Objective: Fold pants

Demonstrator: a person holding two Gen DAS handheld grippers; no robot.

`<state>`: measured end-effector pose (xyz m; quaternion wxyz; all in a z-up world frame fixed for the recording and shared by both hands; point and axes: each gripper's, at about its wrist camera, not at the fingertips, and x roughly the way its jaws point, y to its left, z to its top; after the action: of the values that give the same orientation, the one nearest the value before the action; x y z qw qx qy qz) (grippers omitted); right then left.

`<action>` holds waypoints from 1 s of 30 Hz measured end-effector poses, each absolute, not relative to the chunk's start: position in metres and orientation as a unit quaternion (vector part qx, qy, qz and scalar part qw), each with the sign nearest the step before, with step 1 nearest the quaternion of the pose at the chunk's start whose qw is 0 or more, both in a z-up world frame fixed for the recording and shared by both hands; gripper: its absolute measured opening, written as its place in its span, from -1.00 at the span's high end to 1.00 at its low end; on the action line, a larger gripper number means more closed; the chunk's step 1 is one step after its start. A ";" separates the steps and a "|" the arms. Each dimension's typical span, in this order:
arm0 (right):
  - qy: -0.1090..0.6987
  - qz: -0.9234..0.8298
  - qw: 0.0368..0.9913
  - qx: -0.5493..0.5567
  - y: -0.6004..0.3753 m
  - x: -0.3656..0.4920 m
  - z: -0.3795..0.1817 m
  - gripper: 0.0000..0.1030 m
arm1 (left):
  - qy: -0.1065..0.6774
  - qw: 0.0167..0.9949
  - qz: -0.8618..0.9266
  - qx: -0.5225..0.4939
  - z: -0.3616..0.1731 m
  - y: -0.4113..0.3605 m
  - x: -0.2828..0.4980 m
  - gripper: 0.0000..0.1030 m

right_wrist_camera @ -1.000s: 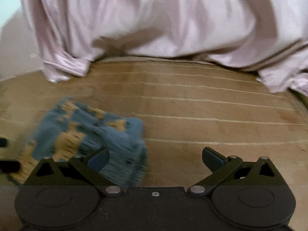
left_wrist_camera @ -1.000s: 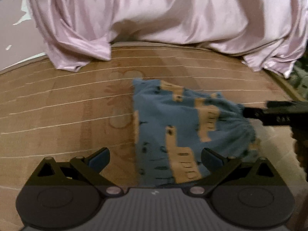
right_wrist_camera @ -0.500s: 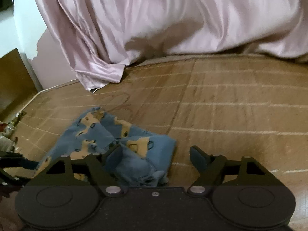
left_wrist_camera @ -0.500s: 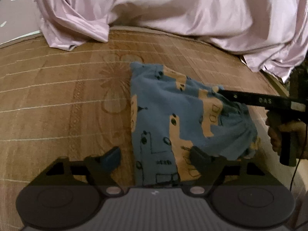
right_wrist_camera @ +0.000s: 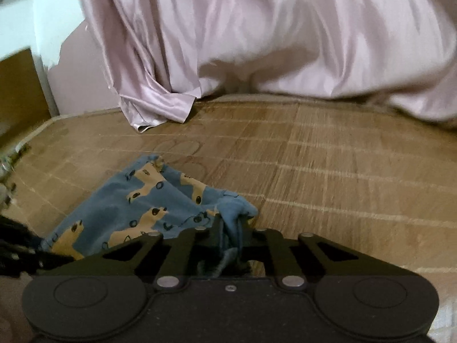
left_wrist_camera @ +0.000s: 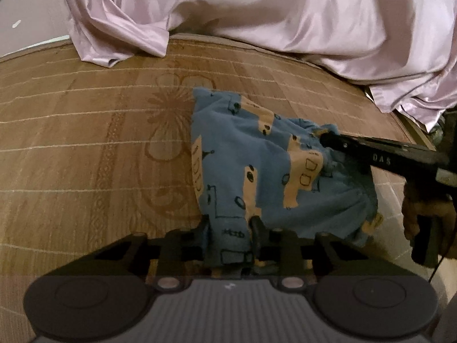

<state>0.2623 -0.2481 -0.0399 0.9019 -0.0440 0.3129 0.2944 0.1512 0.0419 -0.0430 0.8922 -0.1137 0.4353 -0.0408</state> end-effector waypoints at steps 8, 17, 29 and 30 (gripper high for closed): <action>0.265 0.288 0.915 -0.102 -0.227 0.292 0.002 0.85 | 0.421 0.898 -0.046 -0.117 -0.023 0.045 0.186 0.49; 0.243 0.292 0.913 -0.146 -0.194 0.362 0.032 0.85 | 0.388 0.909 -0.040 -0.146 0.005 0.064 0.255 0.49; 0.317 0.277 0.892 -0.163 -0.168 0.396 -0.040 0.78 | 0.438 0.889 -0.011 -0.133 -0.052 0.073 0.297 0.39; 0.316 0.275 0.894 -0.159 -0.169 0.397 -0.039 0.76 | 0.437 0.890 -0.013 -0.127 -0.052 0.072 0.296 0.38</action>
<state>0.3971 -0.1691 -0.0394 0.8939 -0.1587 0.3163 0.2751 0.2956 0.0724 -0.0516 0.8902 -0.1273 0.4372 -0.0129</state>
